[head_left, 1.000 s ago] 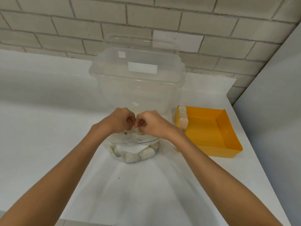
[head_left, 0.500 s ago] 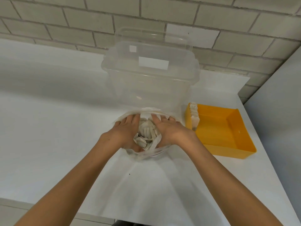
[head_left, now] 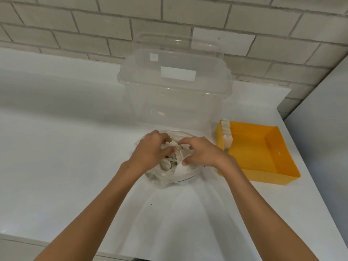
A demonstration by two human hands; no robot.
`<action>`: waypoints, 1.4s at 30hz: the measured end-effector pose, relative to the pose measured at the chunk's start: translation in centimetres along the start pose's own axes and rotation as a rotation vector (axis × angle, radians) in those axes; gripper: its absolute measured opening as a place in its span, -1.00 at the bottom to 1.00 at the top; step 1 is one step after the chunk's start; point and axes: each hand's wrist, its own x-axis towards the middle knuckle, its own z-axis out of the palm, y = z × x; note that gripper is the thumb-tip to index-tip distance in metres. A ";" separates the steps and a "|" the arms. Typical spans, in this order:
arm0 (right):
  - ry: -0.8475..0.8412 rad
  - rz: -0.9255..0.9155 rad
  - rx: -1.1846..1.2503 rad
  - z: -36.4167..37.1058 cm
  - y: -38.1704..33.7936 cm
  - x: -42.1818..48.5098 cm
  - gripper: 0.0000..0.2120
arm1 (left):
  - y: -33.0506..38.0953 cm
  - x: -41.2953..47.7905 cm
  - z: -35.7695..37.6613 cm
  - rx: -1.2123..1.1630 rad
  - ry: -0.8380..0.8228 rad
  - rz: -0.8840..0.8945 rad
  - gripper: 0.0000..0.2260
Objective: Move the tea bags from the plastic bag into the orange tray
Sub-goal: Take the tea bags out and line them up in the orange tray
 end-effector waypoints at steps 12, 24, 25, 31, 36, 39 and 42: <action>0.195 -0.006 0.400 -1.7 1.1 -1.1 -0.73 | 1.7 -0.7 -1.3 -0.132 0.025 -0.120 -0.80; 0.366 -0.121 0.893 -3.1 -0.9 -2.8 -0.87 | 3.6 -2.1 -1.3 -1.167 -0.105 -0.242 -0.74; 0.409 -0.131 0.898 -3.2 -0.9 -2.9 -0.86 | 3.8 -2.0 -1.0 -1.176 -0.098 -0.244 -0.72; 0.523 -0.173 0.774 -3.8 -0.5 -3.6 -0.95 | 5.0 -1.3 0.0 -1.186 -0.087 -0.210 -0.64; 0.596 -0.175 0.666 -4.9 0.4 -4.3 -0.92 | 5.7 -0.7 0.0 -1.155 -0.173 -0.136 -0.62; 0.640 -0.167 0.647 -5.9 1.2 -5.0 -0.92 | 6.4 -0.3 0.3 -1.117 -0.206 -0.092 -0.65; 0.683 -0.149 0.662 -7.1 2.2 -5.9 -0.93 | 7.3 0.5 1.0 -1.093 -0.221 -0.056 -0.73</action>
